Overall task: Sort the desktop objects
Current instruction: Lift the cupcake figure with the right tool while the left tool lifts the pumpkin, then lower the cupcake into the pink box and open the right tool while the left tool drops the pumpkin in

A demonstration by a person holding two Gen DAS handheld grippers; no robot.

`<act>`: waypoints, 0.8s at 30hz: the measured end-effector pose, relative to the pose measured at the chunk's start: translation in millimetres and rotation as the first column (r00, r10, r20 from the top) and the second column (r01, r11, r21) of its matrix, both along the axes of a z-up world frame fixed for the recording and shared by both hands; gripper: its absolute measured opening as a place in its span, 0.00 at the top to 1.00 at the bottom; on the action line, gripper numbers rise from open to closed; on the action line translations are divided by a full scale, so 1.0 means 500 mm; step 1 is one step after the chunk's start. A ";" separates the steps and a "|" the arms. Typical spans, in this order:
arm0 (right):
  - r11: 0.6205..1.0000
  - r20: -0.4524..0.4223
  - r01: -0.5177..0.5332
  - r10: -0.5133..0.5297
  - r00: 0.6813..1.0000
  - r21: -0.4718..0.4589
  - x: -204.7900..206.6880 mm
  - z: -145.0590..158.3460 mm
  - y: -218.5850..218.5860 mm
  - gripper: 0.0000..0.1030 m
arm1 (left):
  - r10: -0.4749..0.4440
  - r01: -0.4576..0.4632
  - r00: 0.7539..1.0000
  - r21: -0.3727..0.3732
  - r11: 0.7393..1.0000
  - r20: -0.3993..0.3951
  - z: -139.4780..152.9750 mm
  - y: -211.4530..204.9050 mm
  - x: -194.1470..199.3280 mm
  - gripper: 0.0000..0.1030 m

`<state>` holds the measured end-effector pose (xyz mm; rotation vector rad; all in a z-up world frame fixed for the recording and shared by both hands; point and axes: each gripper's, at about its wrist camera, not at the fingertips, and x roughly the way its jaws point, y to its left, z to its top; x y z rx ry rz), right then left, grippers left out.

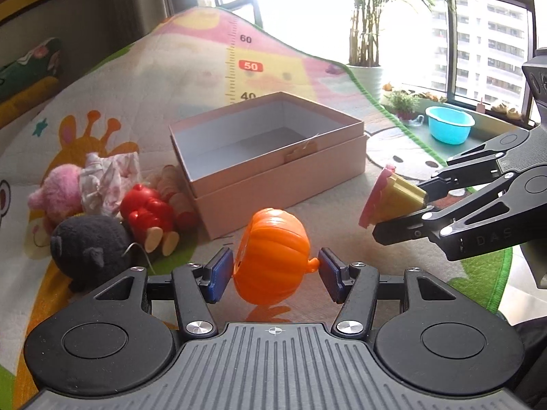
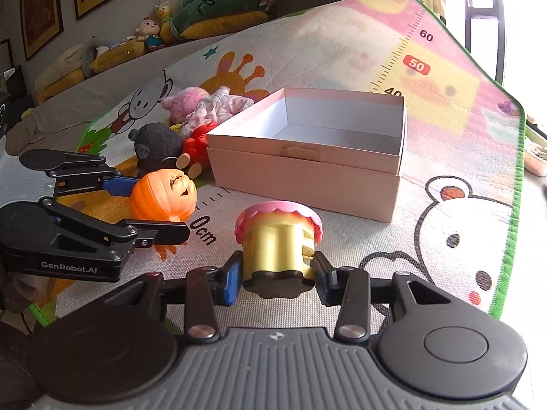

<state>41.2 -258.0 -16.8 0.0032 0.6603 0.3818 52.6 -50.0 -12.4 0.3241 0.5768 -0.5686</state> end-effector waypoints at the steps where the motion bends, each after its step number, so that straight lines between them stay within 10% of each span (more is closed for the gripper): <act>1: 1.000 0.003 0.007 -0.007 1.000 0.005 -0.003 0.003 -0.005 0.60 | -0.003 0.003 1.000 -0.005 1.000 0.000 0.004 -0.005 -0.003 0.42; 24: 0.999 0.176 0.037 -0.037 0.984 0.002 0.048 0.118 -0.029 0.59 | 0.080 -0.071 0.992 -0.095 0.993 0.098 0.132 -0.047 0.088 0.42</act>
